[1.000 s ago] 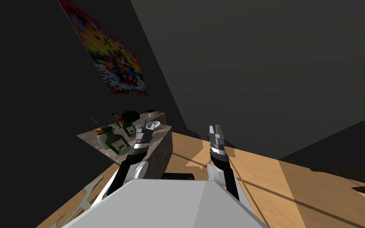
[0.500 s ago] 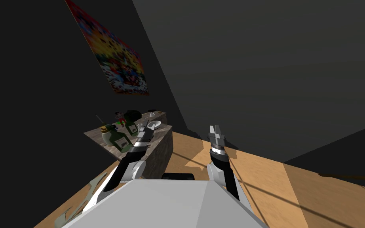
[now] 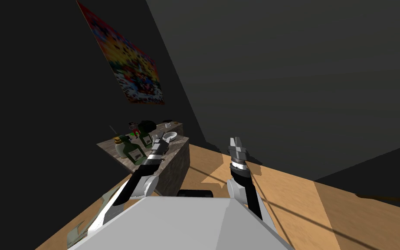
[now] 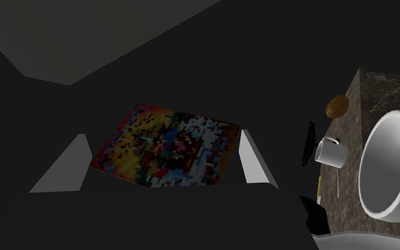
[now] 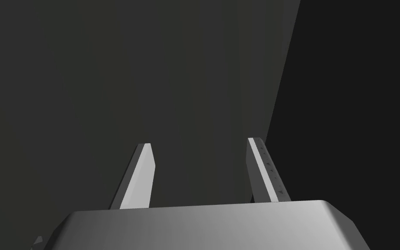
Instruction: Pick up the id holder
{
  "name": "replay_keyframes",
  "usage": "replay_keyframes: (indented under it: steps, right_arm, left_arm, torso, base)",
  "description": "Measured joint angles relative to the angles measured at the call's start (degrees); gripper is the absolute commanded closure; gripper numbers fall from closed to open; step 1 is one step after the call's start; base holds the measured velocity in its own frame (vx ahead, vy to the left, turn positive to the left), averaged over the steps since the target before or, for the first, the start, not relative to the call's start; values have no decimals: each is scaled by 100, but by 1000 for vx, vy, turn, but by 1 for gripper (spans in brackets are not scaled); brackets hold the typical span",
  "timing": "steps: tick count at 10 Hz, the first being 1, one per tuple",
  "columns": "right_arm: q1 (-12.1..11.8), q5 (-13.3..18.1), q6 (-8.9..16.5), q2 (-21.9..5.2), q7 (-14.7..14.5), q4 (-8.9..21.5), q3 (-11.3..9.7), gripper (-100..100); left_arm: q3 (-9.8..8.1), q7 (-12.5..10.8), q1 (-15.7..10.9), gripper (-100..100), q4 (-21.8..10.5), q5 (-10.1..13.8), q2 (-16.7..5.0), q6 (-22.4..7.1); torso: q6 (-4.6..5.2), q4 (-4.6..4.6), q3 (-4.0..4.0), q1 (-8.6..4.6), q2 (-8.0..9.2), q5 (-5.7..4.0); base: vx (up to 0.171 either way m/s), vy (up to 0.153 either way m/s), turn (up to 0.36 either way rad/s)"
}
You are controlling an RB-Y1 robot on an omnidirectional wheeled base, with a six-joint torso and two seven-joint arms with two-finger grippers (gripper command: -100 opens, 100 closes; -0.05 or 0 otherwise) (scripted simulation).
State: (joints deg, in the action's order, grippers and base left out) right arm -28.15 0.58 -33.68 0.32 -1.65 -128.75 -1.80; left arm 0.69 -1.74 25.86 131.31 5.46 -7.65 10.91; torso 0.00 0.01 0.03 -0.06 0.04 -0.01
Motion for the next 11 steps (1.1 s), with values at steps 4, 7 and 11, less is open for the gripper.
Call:
replay_keyframes:
  steps: [4,7,11]
  right_arm:
    - [0,0,0,0,0,0,0,0]
    - [0,0,0,0,0,0,0,0]
    - [0,0,0,0,0,0,0,0]
  left_arm:
    - [-103,-29,-66,-100,55,56,-45,-565]
    - [-187,-49,-100,-100,100,104,-62,-992]
    - [-319,-76,-155,-100,154,180,-90,-1635]
  torso:
    - [0,0,0,0,-1,0]
    - [0,0,0,1,0,0]
    - [0,0,-1,2,-1,0]
  base:
    - [-14,-16,28]
    - [-13,-12,25]
    - [-11,-11,16]
